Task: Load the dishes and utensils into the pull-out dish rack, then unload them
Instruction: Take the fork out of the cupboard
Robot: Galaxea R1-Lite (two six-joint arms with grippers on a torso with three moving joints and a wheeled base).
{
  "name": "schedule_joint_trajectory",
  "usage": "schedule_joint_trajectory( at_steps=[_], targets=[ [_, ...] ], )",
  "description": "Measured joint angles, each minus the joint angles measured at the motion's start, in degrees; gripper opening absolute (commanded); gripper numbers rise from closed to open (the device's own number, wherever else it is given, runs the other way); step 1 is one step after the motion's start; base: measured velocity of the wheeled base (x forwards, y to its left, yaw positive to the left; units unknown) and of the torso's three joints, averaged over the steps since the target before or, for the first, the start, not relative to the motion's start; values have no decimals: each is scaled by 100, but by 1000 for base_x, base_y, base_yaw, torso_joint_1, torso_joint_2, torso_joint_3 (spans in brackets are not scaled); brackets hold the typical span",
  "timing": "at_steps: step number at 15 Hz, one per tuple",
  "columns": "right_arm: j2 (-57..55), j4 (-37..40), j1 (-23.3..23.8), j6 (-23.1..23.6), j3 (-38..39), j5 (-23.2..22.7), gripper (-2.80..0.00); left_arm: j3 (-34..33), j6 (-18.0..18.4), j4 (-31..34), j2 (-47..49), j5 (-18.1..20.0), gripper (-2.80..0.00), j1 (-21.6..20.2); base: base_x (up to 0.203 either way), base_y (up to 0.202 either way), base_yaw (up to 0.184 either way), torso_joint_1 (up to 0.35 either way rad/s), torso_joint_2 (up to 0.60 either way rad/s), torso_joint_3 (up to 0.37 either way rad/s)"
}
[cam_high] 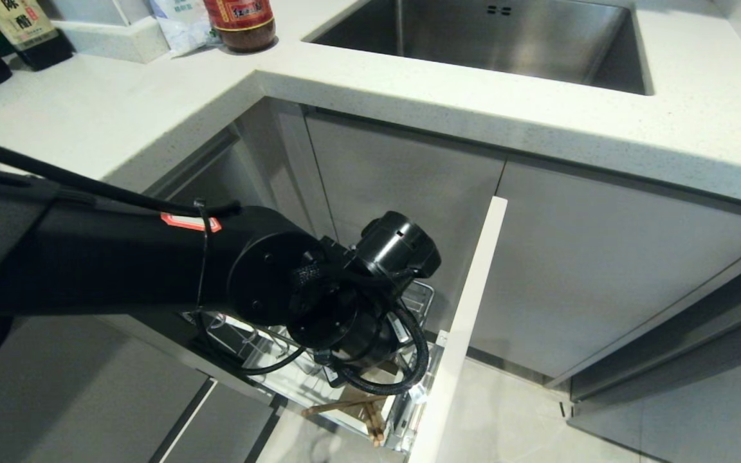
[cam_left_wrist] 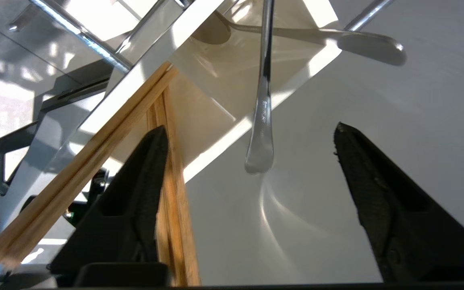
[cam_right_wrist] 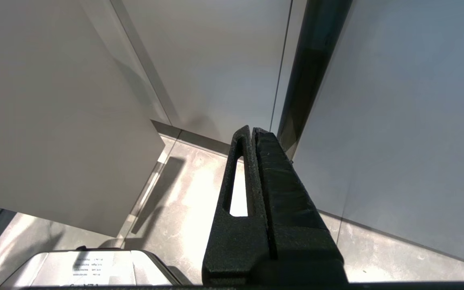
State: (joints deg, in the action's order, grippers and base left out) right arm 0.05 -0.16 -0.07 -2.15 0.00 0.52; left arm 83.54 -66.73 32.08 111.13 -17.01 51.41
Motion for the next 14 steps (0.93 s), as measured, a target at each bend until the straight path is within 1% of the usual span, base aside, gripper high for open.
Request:
schedule_joint_trajectory(
  at_steps=[3, 5, 8, 12, 14],
  targets=[
    [0, 0, 0, 1, 0, 0, -280, -143, 23, -394, 116, 15, 0, -11, 0, 0, 0, 0, 0, 0],
    [-1, 0, 0, 1, 0, 0, -280, -173, 28, -461, 202, 15, 0, -22, 0, 0, 0, 0, 0, 0],
    [0, 0, 0, 2, 0, 0, -280, -245, 89, -775, 288, 23, 0, -42, 0, 0, 0, 0, 0, 0],
    [0, 0, 0, 2, 0, 0, -280, -260, 228, -961, 367, 23, 0, -111, 0, 0, 0, 0, 0, 0],
    [0, 0, 0, 0, 0, 0, -280, -256, 391, -1065, 392, 26, 0, -149, 0, 0, 0, 0, 0, 0]
  ],
)
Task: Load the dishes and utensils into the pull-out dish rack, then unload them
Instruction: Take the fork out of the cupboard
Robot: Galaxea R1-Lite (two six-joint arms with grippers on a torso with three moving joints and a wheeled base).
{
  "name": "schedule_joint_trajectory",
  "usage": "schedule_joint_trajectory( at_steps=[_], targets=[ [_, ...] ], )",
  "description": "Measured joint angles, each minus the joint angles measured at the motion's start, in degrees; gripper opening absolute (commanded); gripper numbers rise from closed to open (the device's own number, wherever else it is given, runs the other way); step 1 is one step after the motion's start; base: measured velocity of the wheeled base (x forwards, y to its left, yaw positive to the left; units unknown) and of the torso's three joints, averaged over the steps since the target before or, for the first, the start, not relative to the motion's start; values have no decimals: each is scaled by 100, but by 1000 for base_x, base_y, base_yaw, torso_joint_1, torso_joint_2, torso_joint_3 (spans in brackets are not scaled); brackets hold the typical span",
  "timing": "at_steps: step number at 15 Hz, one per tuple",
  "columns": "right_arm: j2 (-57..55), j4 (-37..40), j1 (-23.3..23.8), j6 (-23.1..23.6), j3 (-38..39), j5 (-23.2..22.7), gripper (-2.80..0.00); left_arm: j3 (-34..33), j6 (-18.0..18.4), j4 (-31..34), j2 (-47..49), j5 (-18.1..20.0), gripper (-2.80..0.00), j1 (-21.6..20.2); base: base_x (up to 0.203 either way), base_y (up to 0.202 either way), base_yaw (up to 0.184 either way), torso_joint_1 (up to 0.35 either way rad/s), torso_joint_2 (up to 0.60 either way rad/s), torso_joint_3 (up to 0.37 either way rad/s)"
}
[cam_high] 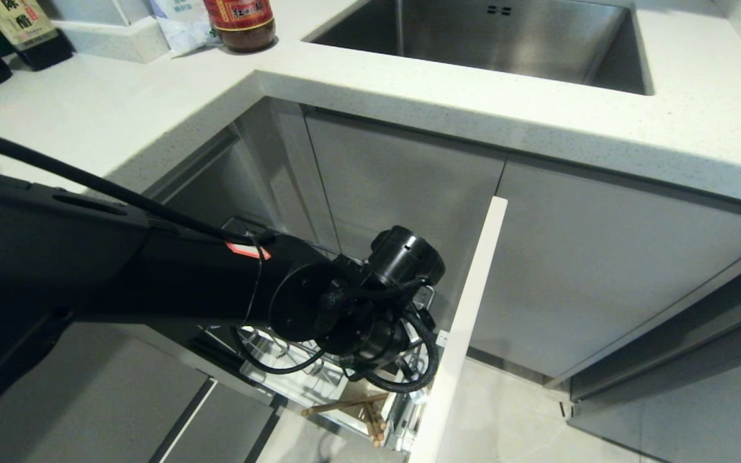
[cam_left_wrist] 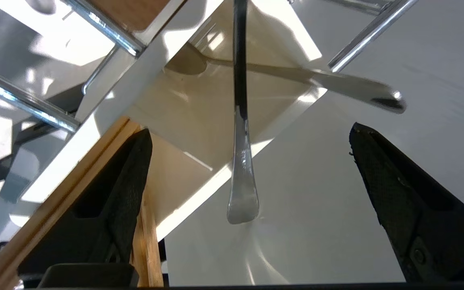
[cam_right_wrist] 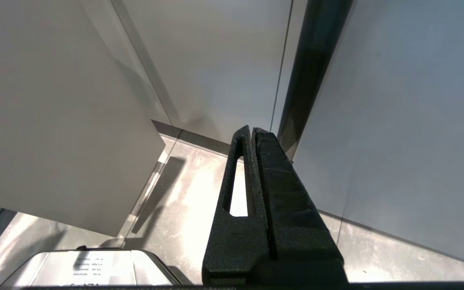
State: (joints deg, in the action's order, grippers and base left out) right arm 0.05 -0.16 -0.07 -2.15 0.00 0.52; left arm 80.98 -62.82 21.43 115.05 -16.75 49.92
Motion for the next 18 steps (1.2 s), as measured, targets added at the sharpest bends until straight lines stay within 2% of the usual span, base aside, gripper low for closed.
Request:
schedule_joint_trajectory(
  at_steps=[8, 18],
  targets=[
    [0, 0, 0, 0, 0, 0, -280, 50, 264, -289, 202, 11, 0, -49, 0, 0, 0, 0, 0, 0],
    [-2, 0, 0, 1, 0, 0, -280, 60, 293, -298, 296, 5, 0, -83, 0, 0, 0, 0, 0, 0]
  ],
)
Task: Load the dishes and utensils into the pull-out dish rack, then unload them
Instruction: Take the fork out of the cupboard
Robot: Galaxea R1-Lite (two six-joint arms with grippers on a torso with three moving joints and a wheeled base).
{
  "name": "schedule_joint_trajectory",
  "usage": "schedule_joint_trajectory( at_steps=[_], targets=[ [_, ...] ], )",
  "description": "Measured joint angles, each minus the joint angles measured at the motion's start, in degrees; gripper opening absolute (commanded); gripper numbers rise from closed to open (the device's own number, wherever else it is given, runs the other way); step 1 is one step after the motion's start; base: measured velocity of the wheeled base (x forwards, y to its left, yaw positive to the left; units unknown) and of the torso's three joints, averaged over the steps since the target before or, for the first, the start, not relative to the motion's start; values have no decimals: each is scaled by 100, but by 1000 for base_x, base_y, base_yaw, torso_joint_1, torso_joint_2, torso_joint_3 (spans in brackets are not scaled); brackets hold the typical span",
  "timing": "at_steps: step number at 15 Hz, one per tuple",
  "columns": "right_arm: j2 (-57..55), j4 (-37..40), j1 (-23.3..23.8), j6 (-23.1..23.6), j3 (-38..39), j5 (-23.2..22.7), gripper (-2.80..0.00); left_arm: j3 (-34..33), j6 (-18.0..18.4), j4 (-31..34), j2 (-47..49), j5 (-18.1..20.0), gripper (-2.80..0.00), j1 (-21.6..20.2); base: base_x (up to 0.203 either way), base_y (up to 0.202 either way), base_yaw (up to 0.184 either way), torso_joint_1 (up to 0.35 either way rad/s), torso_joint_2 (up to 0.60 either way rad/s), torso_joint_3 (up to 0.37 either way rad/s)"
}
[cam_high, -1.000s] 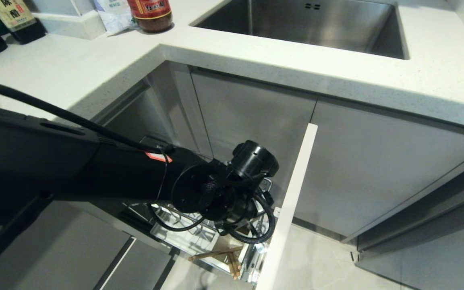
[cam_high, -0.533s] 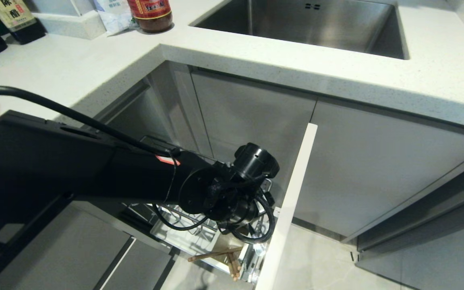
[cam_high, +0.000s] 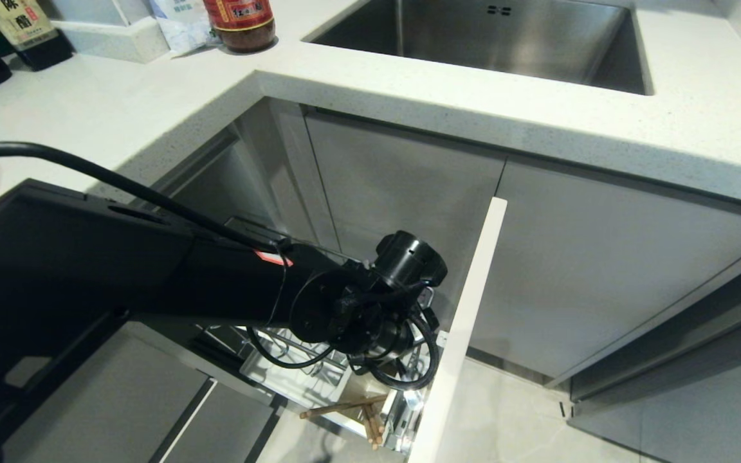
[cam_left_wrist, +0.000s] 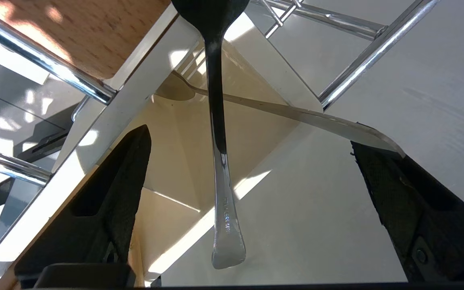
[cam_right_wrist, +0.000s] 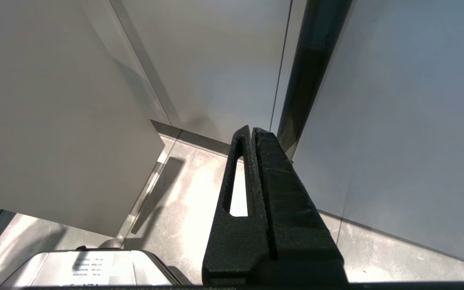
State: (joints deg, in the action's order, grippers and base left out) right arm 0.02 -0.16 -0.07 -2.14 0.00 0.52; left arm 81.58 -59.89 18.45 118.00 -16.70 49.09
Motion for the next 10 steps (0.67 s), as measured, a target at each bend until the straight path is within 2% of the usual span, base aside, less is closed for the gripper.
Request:
schedule_joint_trajectory(
  at_steps=[2, 3, 10],
  targets=[
    [2, 0, 0, 2, 0, 0, -280, 0, -1, 9, 0, -5, 0, 7, 0, 0, 0, 0, 0, 0],
    [2, 0, 0, 2, 0, 0, -280, 0, -2, 12, 0, -5, -280, 10, 0, 0, 0, 0, 0, 0],
    [2, 0, 0, -1, 0, 0, -280, 10, -6, 15, -23, 2, -280, 24, 0, 0, 0, 0, 0, 0]
  ],
)
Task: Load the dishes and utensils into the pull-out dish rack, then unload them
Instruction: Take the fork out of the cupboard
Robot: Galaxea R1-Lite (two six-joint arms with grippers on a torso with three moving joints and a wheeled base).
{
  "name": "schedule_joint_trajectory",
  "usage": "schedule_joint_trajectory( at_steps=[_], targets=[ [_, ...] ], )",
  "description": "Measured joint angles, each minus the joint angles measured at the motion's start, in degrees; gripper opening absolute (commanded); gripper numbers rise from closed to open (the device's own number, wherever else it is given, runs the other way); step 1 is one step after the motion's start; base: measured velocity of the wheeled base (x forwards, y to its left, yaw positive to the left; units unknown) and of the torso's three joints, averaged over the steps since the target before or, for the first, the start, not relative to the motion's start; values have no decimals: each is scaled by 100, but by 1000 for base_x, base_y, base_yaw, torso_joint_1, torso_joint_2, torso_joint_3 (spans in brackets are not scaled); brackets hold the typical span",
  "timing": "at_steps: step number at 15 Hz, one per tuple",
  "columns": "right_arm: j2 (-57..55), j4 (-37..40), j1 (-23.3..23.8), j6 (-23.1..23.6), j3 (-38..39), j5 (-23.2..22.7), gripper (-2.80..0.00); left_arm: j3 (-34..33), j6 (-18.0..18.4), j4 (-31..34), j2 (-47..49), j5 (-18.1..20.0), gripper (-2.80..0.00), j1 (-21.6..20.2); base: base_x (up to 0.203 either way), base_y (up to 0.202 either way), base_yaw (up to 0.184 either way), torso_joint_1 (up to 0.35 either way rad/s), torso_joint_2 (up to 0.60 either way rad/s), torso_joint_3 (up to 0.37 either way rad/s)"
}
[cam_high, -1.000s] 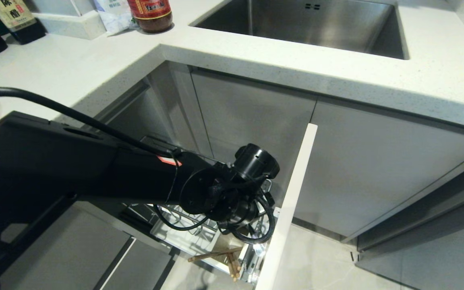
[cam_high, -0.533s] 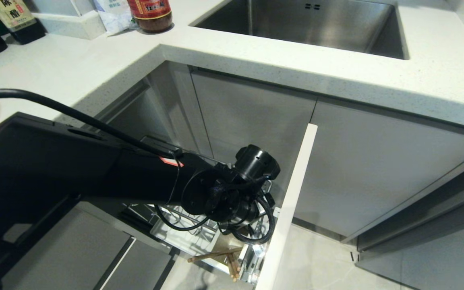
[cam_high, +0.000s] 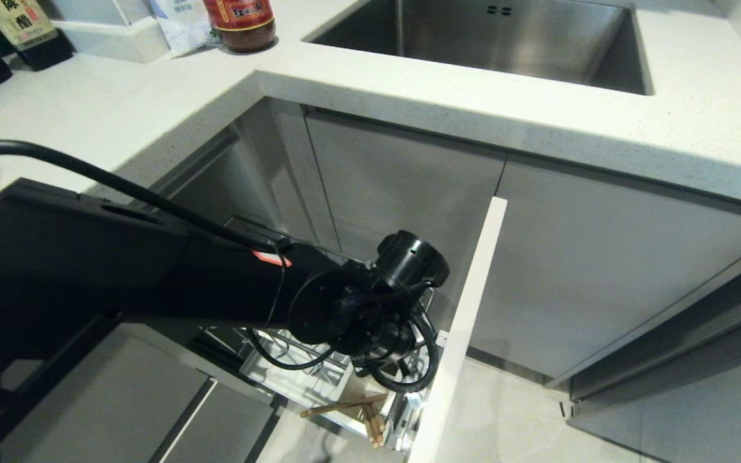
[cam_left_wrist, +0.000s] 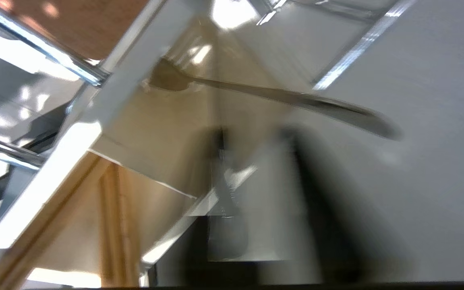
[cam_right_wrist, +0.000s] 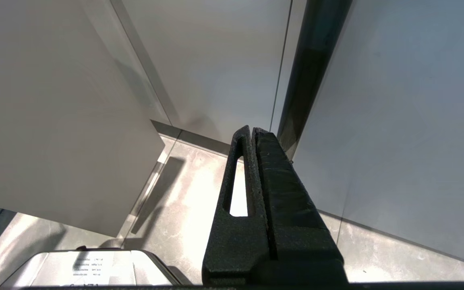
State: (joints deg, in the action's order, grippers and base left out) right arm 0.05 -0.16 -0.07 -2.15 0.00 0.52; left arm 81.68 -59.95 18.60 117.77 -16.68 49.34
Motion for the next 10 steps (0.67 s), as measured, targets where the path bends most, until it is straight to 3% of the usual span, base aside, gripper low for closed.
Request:
schedule_joint_trajectory(
  at_steps=[10],
  targets=[
    [0, 0, 0, 2, 0, 0, -280, -4, 11, 73, -140, -63, -280, 5, 0, 0, 0, 0, 0, 0]
  ],
)
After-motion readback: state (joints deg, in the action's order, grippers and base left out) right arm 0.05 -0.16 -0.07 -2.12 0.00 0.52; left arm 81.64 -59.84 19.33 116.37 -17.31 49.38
